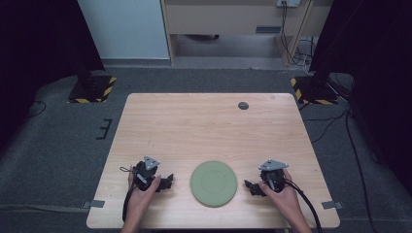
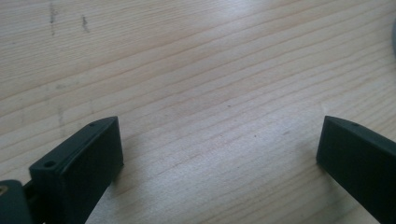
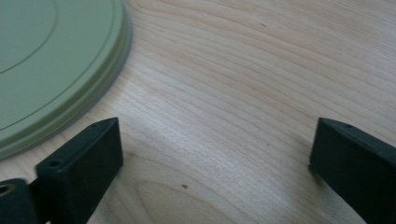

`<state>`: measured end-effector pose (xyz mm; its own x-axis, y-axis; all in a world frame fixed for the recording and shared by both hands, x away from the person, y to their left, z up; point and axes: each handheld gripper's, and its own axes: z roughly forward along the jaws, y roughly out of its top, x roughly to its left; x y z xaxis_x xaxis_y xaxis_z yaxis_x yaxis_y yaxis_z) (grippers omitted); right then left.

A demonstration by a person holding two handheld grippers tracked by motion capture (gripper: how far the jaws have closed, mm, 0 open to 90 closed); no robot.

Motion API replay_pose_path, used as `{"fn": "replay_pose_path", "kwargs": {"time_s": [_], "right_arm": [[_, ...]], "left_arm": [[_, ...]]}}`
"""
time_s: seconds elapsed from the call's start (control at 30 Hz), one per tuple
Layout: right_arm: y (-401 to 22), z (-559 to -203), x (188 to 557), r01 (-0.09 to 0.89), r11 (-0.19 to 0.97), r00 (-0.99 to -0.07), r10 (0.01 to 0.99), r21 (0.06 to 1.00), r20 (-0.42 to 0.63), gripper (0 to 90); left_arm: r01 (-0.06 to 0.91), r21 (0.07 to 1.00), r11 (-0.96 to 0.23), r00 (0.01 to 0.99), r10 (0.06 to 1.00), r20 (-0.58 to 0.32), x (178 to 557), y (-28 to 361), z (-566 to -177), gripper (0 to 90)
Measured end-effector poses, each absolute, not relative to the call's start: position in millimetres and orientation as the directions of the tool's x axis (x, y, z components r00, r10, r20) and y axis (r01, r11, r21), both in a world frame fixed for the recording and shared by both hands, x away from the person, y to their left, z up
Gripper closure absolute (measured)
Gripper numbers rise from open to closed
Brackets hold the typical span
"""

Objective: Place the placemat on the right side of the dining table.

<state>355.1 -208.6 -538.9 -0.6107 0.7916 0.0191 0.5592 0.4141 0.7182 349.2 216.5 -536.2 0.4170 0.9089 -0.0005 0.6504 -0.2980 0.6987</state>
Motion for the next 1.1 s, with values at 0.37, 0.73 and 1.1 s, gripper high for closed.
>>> {"fn": "replay_pose_path", "kwargs": {"time_s": [0.37,0.73,1.1], "right_arm": [[-197.4,-531.5,342.2,0.527,0.419,-0.653,0.757,0.739,0.036,5.1],[-188.6,-527.4,335.5,0.503,0.427,-0.675,0.737,0.752,0.033,6.4],[-177.8,-526.7,334.3,0.491,0.439,-0.686,0.727,0.753,0.023,7.0]], "left_arm": [[0.580,0.729,-0.363,0.530,0.848,0.000,335.7,203.5,-528.9,2.3],[0.559,0.731,-0.391,0.590,0.807,-0.020,330.9,188.0,-528.3,2.3],[0.547,0.735,-0.400,0.617,0.786,-0.031,328.5,178.9,-528.3,2.7]]}}
